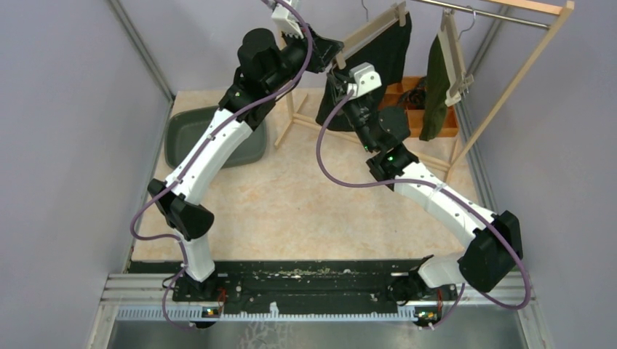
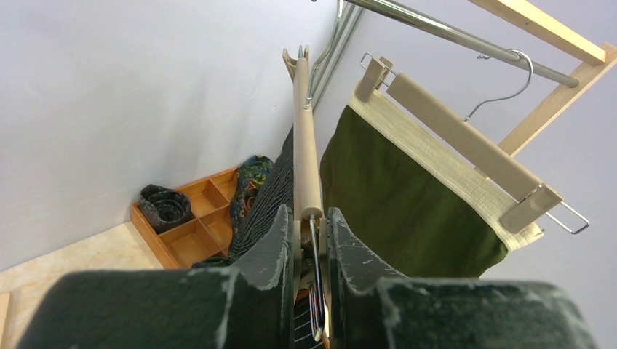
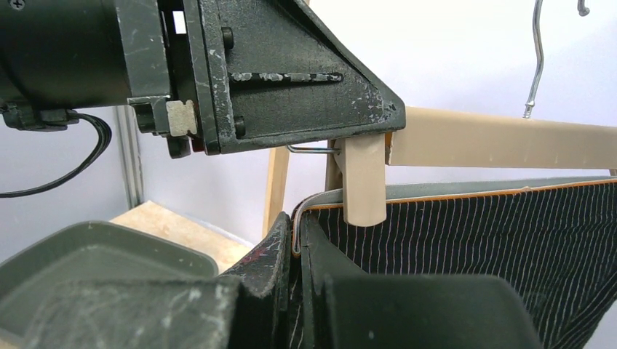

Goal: Clip the underwear to the hanger

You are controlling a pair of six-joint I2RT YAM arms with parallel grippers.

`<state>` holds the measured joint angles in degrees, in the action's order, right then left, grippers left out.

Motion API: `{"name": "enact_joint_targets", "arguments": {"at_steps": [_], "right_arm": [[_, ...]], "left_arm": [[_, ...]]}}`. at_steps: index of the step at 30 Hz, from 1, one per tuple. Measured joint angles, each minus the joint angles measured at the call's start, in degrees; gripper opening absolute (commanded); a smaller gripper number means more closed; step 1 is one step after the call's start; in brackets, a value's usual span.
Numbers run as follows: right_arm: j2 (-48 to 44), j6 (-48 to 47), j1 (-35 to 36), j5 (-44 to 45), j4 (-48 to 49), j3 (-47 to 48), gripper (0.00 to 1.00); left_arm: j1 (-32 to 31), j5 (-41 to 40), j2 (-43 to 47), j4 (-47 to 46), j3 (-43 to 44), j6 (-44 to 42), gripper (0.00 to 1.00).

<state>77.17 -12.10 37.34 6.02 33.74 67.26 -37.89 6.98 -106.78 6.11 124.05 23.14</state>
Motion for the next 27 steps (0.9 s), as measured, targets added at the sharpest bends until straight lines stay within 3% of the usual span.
{"name": "enact_joint_targets", "arguments": {"at_steps": [27], "right_arm": [[0.52,-6.6,2.45,4.48,5.2,-4.28,0.0]], "left_arm": [[-0.66,-0.87,-0.02,-1.01,0.0,1.55,0.0]]}}
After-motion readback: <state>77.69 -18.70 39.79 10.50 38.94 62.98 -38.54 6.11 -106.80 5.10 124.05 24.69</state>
